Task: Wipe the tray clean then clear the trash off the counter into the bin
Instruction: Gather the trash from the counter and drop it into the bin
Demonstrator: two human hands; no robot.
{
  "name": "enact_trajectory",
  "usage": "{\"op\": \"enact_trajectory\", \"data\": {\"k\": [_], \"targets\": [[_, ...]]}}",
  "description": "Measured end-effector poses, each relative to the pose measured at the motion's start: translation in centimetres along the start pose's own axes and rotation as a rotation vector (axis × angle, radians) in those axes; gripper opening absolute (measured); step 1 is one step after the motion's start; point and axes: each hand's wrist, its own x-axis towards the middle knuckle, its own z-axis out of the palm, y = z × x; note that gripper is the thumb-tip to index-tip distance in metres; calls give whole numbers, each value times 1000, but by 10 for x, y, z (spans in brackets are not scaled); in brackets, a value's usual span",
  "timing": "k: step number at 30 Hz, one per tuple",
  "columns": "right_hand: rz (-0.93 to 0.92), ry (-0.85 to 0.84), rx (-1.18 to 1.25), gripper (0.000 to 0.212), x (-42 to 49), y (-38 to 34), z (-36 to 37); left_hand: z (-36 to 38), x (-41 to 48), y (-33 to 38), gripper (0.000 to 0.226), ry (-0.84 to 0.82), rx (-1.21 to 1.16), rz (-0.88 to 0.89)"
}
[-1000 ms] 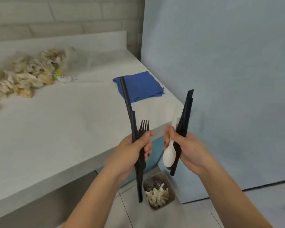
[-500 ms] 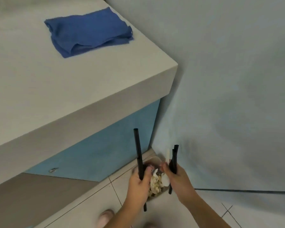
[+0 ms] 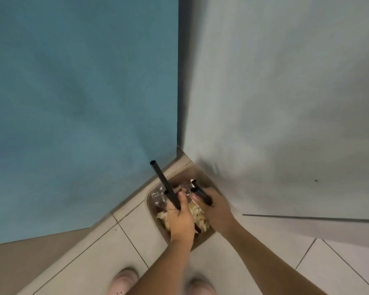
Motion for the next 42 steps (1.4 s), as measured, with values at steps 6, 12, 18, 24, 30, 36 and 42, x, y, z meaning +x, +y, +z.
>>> {"op": "enact_trajectory", "data": {"k": [6, 12, 18, 24, 30, 36, 42], "targets": [[68, -187, -398, 33, 14, 38, 9, -13, 15, -52, 11, -101, 257, 11], [185, -217, -554, 53, 13, 35, 14, -10, 31, -57, 21, -125, 381, -403], [167, -193, -637, 41, 15, 31, 19, -10, 46, -55, 29, -92, 254, -629], [95, -297, -818, 34, 26, 44, 29, -13, 69, -78, 35, -149, 286, -635], [135, -248, -797, 32, 41, 59, 39, -7, 80, -88, 17, -111, 295, -643], [161, -247, -776, 36, 32, 56, 29, -9, 53, -77, 35, -107, 268, -657], [192, -215, -791, 44, 11, 18, 16, -21, 24, -32, 27, -36, 198, -660]]}}
